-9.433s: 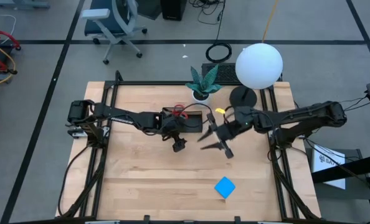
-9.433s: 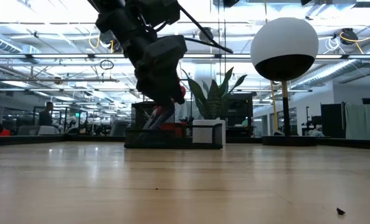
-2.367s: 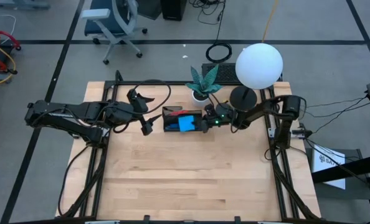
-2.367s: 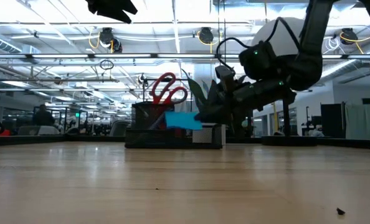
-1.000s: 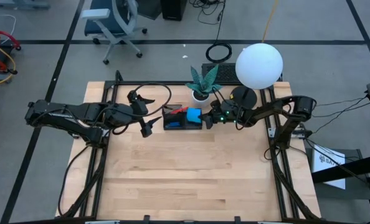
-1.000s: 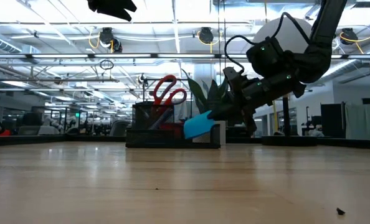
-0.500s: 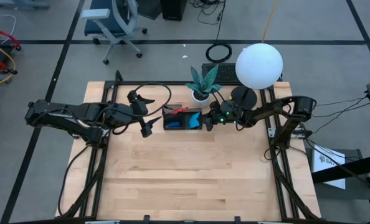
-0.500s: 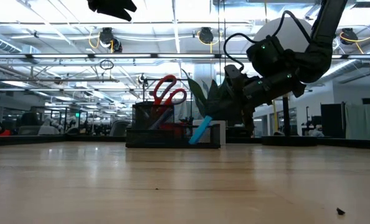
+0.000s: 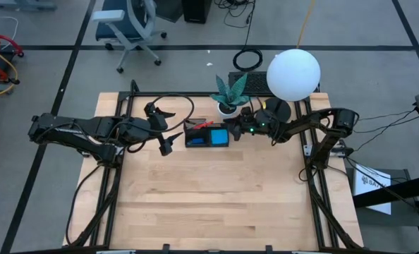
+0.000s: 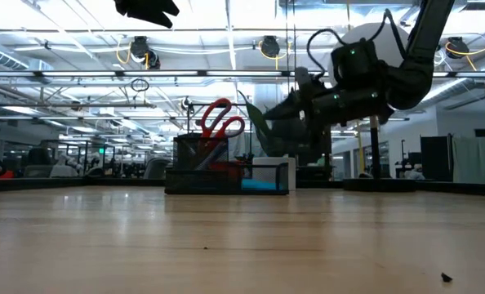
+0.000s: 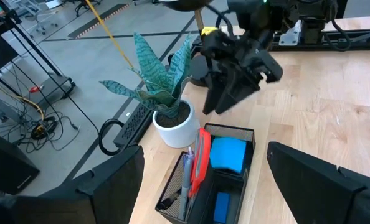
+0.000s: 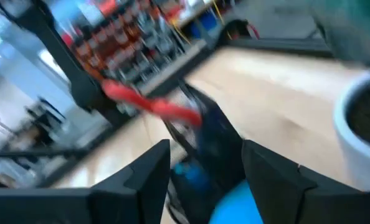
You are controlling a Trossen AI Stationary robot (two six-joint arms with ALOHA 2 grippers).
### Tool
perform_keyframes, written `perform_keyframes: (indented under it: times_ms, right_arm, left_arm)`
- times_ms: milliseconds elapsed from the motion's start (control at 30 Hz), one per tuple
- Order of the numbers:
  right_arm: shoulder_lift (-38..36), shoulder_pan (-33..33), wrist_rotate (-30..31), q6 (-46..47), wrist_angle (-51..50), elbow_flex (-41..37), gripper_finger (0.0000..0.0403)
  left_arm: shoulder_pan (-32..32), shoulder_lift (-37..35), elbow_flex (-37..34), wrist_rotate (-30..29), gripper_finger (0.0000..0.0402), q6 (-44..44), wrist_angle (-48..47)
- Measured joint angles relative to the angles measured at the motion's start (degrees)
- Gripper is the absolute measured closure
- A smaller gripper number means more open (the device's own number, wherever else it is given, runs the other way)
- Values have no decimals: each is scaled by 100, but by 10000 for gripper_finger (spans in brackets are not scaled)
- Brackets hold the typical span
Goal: Pick and place office supplies into organizer
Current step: Return to Home Position
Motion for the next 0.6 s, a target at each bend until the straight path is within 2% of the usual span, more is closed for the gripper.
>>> perform_keyframes:
  times_ms: [600]
  right_arm:
    - [0,281,-198,53,492,0,216]
  left_arm:
    - [2,0,0,62,55,-156,-15]
